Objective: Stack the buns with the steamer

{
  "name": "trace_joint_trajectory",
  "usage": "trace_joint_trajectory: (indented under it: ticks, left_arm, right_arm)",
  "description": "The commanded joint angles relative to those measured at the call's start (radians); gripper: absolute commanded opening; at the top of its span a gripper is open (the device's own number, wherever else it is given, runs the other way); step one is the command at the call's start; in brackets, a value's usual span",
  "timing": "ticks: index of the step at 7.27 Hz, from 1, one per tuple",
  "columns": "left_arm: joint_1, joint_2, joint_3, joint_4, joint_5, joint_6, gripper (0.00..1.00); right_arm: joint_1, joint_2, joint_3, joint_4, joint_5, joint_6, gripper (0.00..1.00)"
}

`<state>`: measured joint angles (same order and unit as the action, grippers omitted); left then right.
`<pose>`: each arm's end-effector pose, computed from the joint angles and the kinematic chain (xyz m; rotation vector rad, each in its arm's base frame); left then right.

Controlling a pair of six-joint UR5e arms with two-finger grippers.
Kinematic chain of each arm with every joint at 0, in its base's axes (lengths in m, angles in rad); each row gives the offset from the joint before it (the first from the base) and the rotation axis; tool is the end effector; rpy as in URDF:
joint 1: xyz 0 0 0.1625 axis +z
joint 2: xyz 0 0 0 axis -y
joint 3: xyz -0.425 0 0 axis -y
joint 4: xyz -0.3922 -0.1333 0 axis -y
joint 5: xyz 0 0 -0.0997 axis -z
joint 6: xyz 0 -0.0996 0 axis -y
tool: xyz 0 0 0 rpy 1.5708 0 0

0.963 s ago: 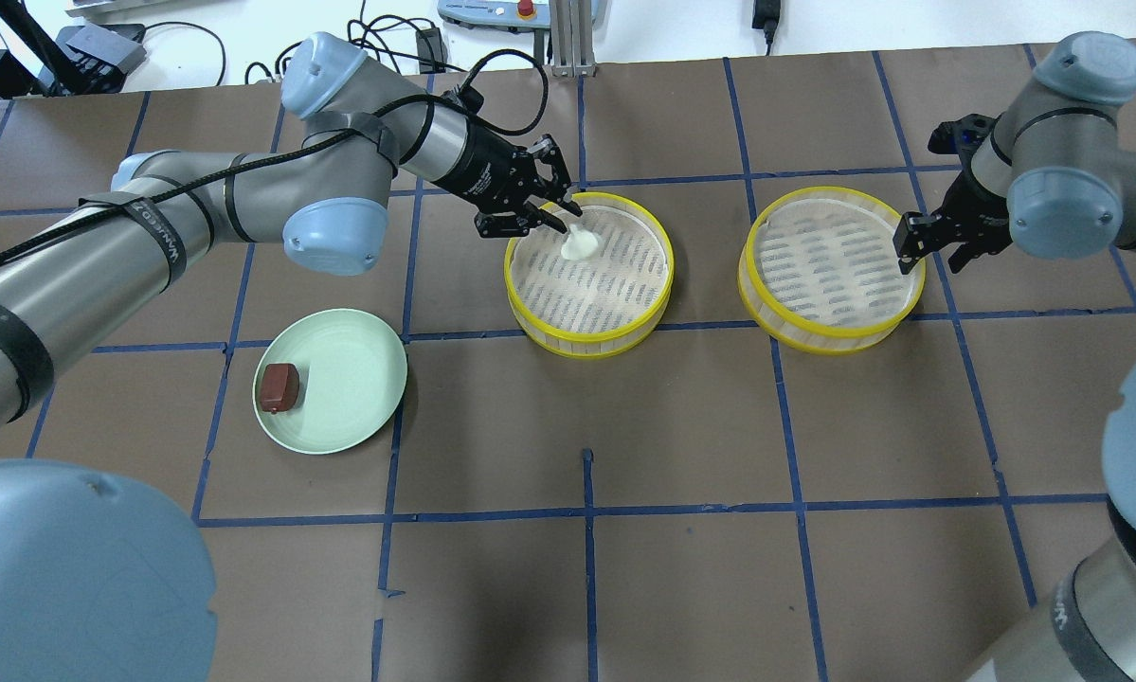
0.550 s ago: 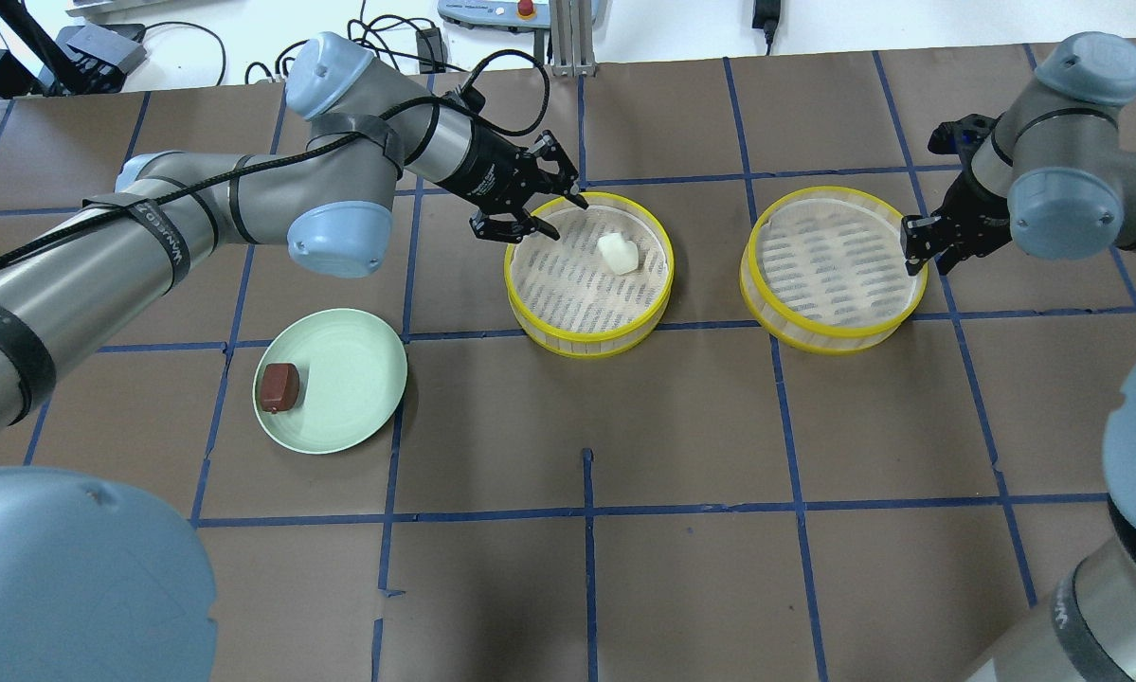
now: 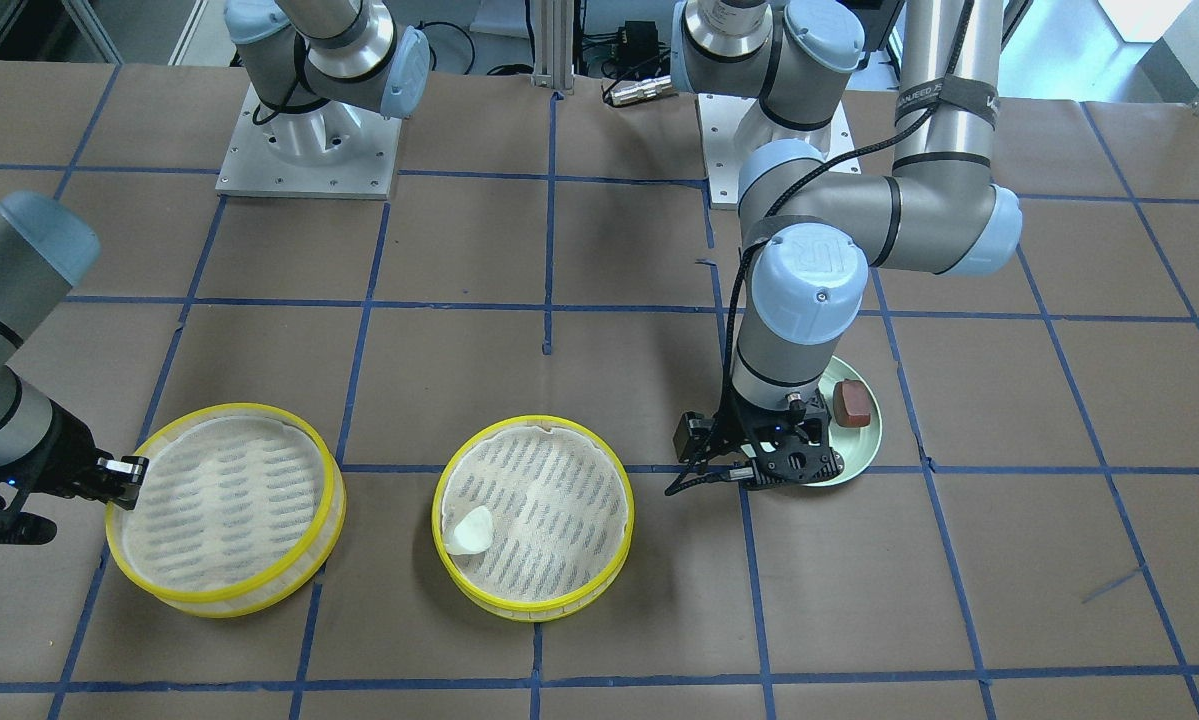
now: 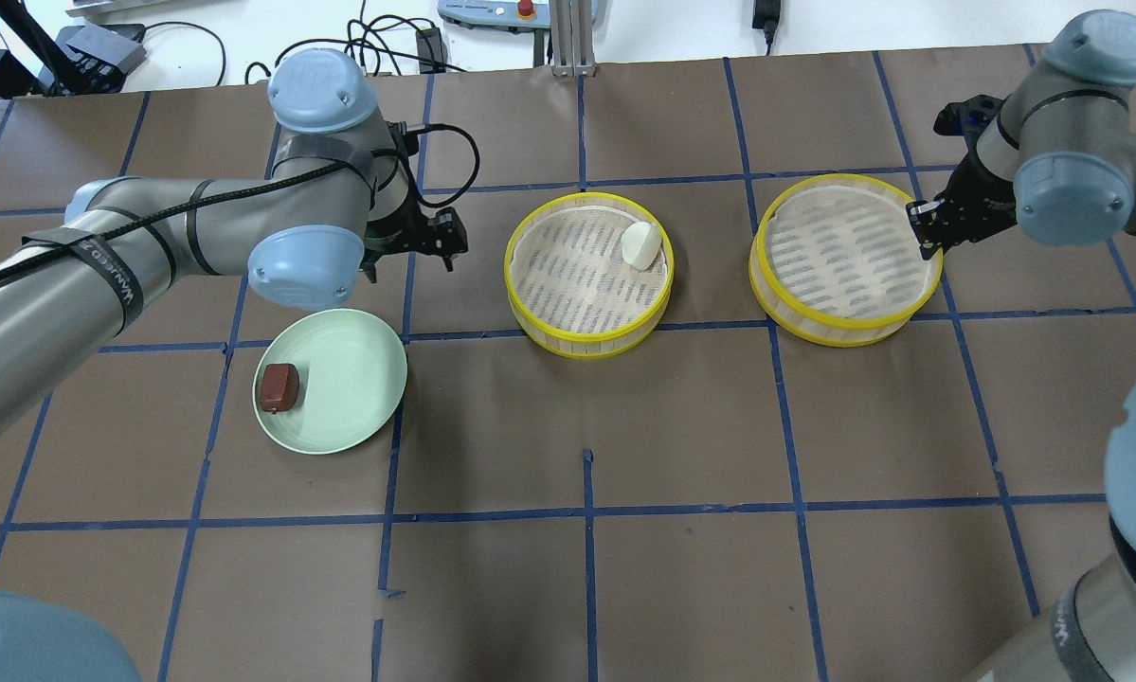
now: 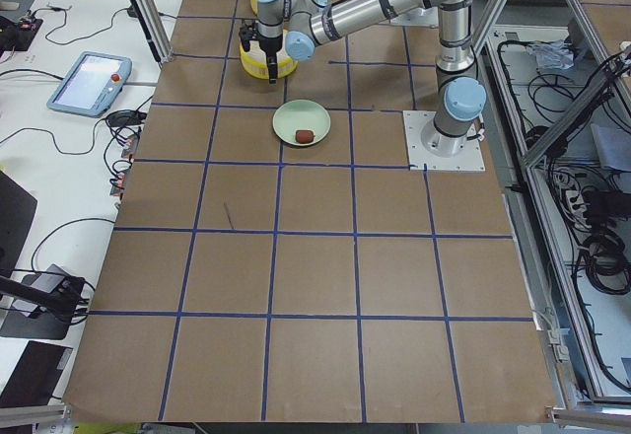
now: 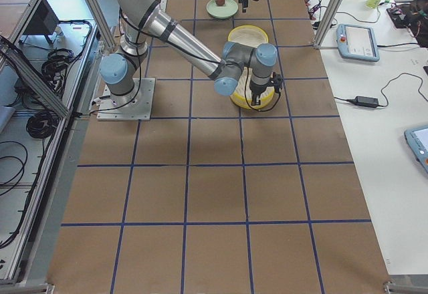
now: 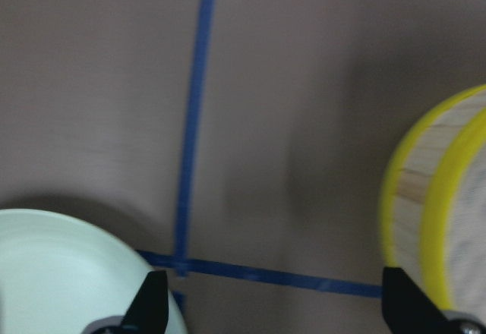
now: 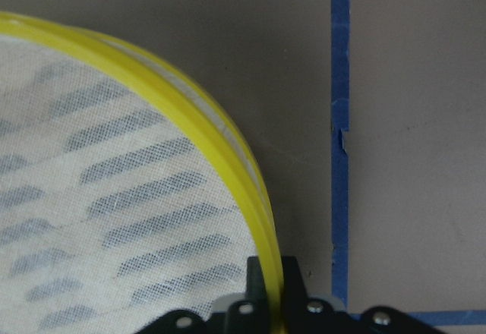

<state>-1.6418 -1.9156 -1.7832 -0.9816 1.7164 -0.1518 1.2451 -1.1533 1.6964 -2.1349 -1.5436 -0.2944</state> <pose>-0.1596 -0.5694 0.2598 -0.1246 2.9970 -0.0720 -0.0663 -0.6213 0.2509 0.0484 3.1214 -0.0442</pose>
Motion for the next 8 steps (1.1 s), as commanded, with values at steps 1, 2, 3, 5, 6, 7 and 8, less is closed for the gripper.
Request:
trace_joint_trajectory:
  ticks: [1,2,3,5,6,7,8]
  left_arm:
    - [0.106,0.007,-0.095,-0.025,0.133,0.200,1.00]
    - [0.158,0.004,-0.126,-0.025,0.132,0.298,1.00]
    - [0.172,-0.011,-0.140,-0.025,0.132,0.310,1.00]
    - [0.174,-0.009,-0.185,-0.071,0.132,0.298,1.00]
    - [0.174,-0.013,-0.174,-0.060,0.117,0.288,0.94]
    - [0.174,-0.017,-0.174,-0.058,0.118,0.281,0.41]
    - [0.174,-0.017,-0.171,-0.061,0.115,0.276,0.13]
  right_arm:
    - [0.086,-0.023,-0.105,0.105,-0.001,0.146,0.07]
    - [0.149,-0.025,-0.156,0.151,-0.003,0.263,0.08]
    - [0.221,-0.025,-0.206,0.191,-0.003,0.391,0.09]
    - [0.369,0.000,-0.248,0.245,-0.001,0.652,0.09]
    - [0.432,0.021,-0.250,0.242,-0.003,0.735,0.09]
    - [0.466,0.038,-0.244,0.245,0.000,0.782,0.09]
    - [0.506,0.049,-0.244,0.245,-0.006,0.808,0.09]
